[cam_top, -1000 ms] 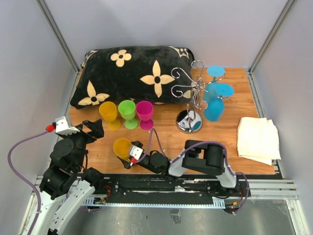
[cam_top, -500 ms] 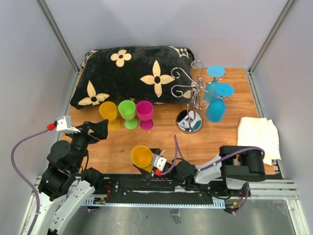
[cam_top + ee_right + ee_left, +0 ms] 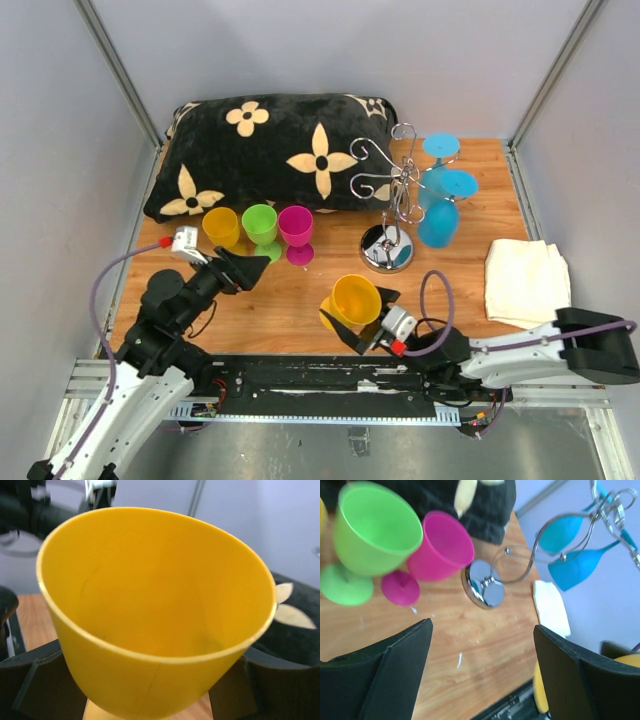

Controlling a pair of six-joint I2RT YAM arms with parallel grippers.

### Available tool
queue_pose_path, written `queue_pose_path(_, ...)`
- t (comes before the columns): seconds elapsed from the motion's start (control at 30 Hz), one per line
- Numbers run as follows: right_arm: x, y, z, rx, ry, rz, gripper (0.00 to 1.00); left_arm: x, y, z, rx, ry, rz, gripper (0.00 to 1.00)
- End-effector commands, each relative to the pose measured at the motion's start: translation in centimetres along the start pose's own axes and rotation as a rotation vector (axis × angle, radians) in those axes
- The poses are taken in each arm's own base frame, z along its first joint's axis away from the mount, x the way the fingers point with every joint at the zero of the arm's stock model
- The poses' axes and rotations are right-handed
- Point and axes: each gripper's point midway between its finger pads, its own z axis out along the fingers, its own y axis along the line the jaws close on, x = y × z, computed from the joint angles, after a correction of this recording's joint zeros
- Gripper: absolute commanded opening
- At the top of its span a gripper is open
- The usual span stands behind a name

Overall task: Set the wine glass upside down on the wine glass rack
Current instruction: Pick up the wine glass at the center of the board.

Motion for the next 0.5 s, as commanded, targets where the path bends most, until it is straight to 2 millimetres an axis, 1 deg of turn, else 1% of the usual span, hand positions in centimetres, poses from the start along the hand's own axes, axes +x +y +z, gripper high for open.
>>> queue_pose_path(0.0, -2.3, -2.4, -0.9, 0.043, 0.002, -0.079, 0.56, 2.2, -2.8, 1.2, 0.19, 0.068, -0.173, 0.86)
queue_pose_path(0.03, -2.6, -2.6, -1.1, 0.038, 0.005, -0.081, 0.56, 2.4, -3.1, 1.3, 0.208, 0.067, -0.194, 0.86)
queue_pose_path(0.07, -3.0, -3.5, -1.4, 0.072, 0.016, -0.076, 0.56, 2.5, -3.2, 1.5, 0.216, 0.066, -0.208, 0.86)
queue_pose_path(0.13, -3.8, -4.6, -2.0, 0.101, 0.004, -0.079, 0.56, 2.7, -3.7, 2.2, 0.219, 0.058, -0.225, 0.86)
queue_pose_path(0.2, -4.2, -5.5, -2.5, 0.127, -0.007, -0.083, 0.56, 3.3, -4.8, 2.8, 0.234, 0.059, -0.236, 0.86)
queue_pose_path(0.27, -4.5, -6.2, -2.9, 0.152, -0.011, -0.094, 0.56, 4.3, -6.2, 3.3, 0.247, 0.057, -0.26, 0.86)
queue_pose_path(0.37, -4.6, -6.6, -3.0, 0.168, -0.009, -0.106, 0.56, 5.9, -8.7, 3.4, 0.3, 0.064, -0.304, 0.87)
queue_pose_path(0.47, -5.0, -6.5, -3.0, 0.161, -0.023, -0.091, 0.56, 6.9, -9.9, 3.4, 0.341, 0.069, -0.362, 0.87)
